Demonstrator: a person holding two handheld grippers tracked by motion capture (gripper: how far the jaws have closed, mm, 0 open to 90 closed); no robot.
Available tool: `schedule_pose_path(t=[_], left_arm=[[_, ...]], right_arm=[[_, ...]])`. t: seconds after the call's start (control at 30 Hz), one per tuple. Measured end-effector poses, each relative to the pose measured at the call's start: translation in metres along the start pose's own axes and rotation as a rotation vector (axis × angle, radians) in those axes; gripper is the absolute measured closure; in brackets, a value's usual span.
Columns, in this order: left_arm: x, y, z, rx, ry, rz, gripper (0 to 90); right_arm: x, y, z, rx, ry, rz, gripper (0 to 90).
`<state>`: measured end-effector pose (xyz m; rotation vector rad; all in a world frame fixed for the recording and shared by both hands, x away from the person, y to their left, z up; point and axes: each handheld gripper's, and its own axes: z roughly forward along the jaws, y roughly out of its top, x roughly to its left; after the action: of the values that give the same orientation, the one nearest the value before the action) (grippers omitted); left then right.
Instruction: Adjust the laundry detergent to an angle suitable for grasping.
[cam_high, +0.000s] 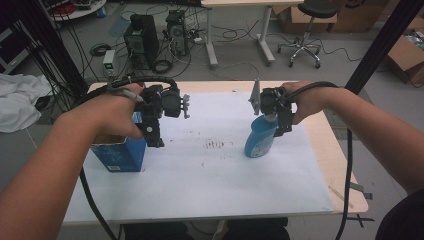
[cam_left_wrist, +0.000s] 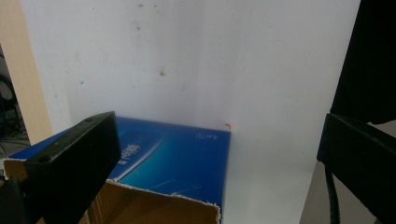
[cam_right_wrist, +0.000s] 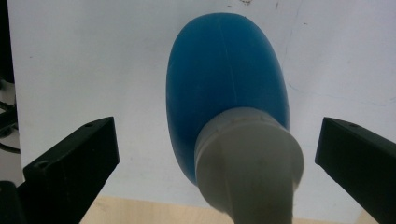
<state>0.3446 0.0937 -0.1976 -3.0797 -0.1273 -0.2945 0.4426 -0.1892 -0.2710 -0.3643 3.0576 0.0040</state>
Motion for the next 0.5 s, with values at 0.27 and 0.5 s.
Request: schedule_pose_path(t=[0.27, 0.5], left_arm=[[0.001, -0.002, 0.001, 0.003, -0.002, -0.005, 0.1], [0.003, -0.003, 0.004, 0.006, -0.005, -0.01, 0.1]], right_arm=[[-0.004, 0.004, 0.011, 0.001, 0.014, -0.015, 0.0], [-0.006, 0.002, 0.019, -0.009, 0.025, -0.012, 0.0]])
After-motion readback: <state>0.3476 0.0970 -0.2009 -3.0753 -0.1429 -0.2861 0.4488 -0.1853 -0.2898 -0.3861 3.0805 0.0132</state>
